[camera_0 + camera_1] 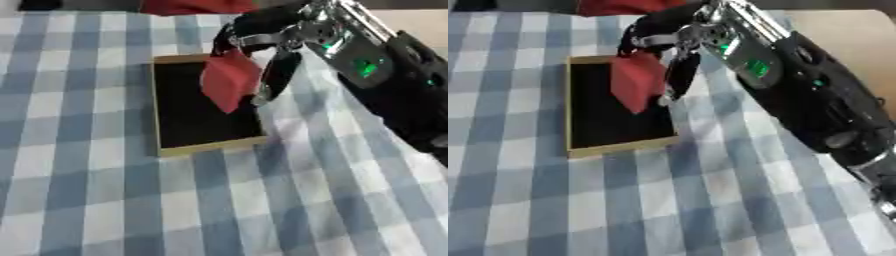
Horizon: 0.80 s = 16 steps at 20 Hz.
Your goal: Pick up objects on the table and place them in the box.
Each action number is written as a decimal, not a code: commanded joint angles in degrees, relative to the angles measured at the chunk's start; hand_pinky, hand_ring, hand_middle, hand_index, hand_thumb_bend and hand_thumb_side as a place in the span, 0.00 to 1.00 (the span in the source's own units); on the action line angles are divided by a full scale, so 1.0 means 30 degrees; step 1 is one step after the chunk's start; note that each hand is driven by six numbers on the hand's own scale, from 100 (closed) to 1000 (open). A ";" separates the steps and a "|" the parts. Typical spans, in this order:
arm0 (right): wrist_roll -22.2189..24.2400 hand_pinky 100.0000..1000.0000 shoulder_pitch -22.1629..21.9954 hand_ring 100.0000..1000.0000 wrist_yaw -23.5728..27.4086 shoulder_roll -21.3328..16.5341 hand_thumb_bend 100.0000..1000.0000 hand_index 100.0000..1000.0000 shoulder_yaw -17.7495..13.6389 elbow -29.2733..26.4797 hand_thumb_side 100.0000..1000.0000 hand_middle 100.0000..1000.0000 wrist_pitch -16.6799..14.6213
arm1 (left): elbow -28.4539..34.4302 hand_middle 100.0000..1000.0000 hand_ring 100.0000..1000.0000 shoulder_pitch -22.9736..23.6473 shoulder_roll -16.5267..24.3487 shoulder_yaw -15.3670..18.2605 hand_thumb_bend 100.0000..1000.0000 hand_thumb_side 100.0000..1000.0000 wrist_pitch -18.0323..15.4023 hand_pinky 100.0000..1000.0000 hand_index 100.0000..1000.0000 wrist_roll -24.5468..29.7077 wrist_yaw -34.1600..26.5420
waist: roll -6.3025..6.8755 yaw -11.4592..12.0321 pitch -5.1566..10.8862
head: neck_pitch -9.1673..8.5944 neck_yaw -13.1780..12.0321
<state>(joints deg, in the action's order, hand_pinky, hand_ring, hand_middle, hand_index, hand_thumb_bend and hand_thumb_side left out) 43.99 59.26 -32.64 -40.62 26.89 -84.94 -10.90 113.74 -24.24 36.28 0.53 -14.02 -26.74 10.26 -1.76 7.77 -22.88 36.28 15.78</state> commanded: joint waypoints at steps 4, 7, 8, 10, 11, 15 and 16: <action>-0.0322 0.54 0.0592 0.62 -0.0867 0.0461 0.40 0.79 -0.0037 0.1230 0.19 0.70 -0.0432 | 0.0285 0.75 0.84 -0.0218 0.0249 0.0065 0.00 0.83 0.0017 0.84 0.84 0.0043 -0.0065 | 0.0073 0.0076 0.0498 | 0.0206 0.0140; -0.0425 0.57 0.0650 0.65 -0.1284 0.0755 0.44 0.82 -0.0040 0.1860 0.22 0.72 -0.0807 | 0.0285 0.74 0.84 -0.0192 0.0212 0.0066 0.00 0.83 0.0026 0.84 0.84 0.0037 -0.0071 | 0.0072 0.0108 0.0480 | 0.0233 0.0168; -0.0427 0.58 0.0665 0.66 -0.1362 0.0831 0.45 0.83 -0.0042 0.2044 0.23 0.72 -0.0960 | 0.0285 0.74 0.84 -0.0179 0.0205 0.0067 0.00 0.83 0.0031 0.84 0.84 0.0036 -0.0072 | 0.0073 0.0114 0.0476 | 0.0248 0.0172; -0.0329 0.62 0.0697 0.70 -0.1382 0.0941 0.45 0.85 -0.0054 0.2307 0.26 0.75 -0.1288 | 0.0285 0.74 0.84 -0.0164 0.0198 0.0079 0.00 0.83 0.0037 0.84 0.84 0.0025 -0.0075 | 0.0074 0.0118 0.0473 | 0.0302 0.0167; -0.0234 0.66 0.0717 0.74 -0.1340 0.0975 0.45 0.87 -0.0075 0.2383 0.27 0.78 -0.1439 | 0.0285 0.74 0.84 -0.0159 0.0194 0.0084 0.00 0.83 0.0039 0.84 0.84 0.0019 -0.0078 | 0.0074 0.0115 0.0473 | 0.0326 0.0156; 0.0297 0.73 0.0803 0.80 -0.1219 0.1029 0.46 0.90 -0.0193 0.2446 0.27 0.83 -0.1900 | 0.0285 0.74 0.84 -0.0142 0.0174 0.0088 0.00 0.83 0.0045 0.84 0.84 0.0017 -0.0085 | 0.0072 0.0085 0.0490 | 0.0397 0.0136; 0.0434 0.73 0.0812 0.81 -0.1251 0.1026 0.46 0.90 -0.0210 0.2444 0.27 0.83 -0.1986 | 0.0285 0.74 0.84 -0.0145 0.0169 0.0090 0.00 0.83 0.0043 0.84 0.84 0.0016 -0.0087 | 0.0076 0.0078 0.0499 | 0.0404 0.0136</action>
<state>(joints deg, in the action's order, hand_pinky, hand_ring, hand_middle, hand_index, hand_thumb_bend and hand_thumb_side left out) 44.76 60.51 -36.39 -36.80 27.13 -77.56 -16.41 113.74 -24.24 35.80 0.53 -13.95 -26.67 10.12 -1.76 8.03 -22.88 37.14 16.19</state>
